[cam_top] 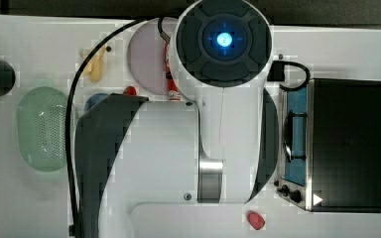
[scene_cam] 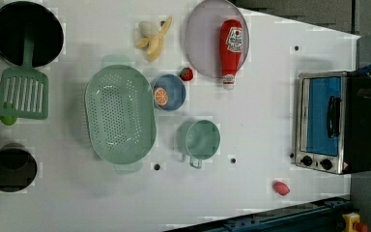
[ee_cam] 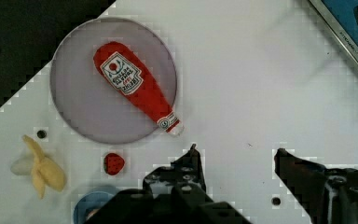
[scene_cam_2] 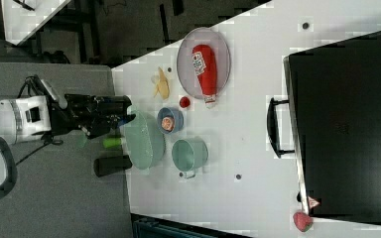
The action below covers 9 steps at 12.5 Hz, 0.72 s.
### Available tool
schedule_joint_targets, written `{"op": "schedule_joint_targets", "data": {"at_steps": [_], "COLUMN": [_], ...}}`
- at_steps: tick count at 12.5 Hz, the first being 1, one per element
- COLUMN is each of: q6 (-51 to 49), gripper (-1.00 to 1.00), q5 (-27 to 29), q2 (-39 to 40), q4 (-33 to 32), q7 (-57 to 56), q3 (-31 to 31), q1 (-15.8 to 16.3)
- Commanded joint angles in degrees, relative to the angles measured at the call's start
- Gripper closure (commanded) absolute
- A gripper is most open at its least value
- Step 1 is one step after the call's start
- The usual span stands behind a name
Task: Pick ketchup from plate and place it on table.
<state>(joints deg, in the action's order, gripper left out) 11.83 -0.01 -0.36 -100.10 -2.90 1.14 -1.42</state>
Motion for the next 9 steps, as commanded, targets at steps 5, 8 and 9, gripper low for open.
{"op": "schedule_joint_targets", "data": {"at_steps": [5, 8, 9], "q6": [-5.09, -1.88, -0.18], "gripper": [-1.0, -1.0, -1.0], "q5": [1.34, 1.34, 1.34], "q2": [-5.03, -0.31, 1.44], "q4": [-5.38, -5.36, -5.35], "q7": [3.36, 3.01, 2.52], "q3": [3.51, 4.73, 5.08], "q1": [-4.79, -4.05, -3.75]}}
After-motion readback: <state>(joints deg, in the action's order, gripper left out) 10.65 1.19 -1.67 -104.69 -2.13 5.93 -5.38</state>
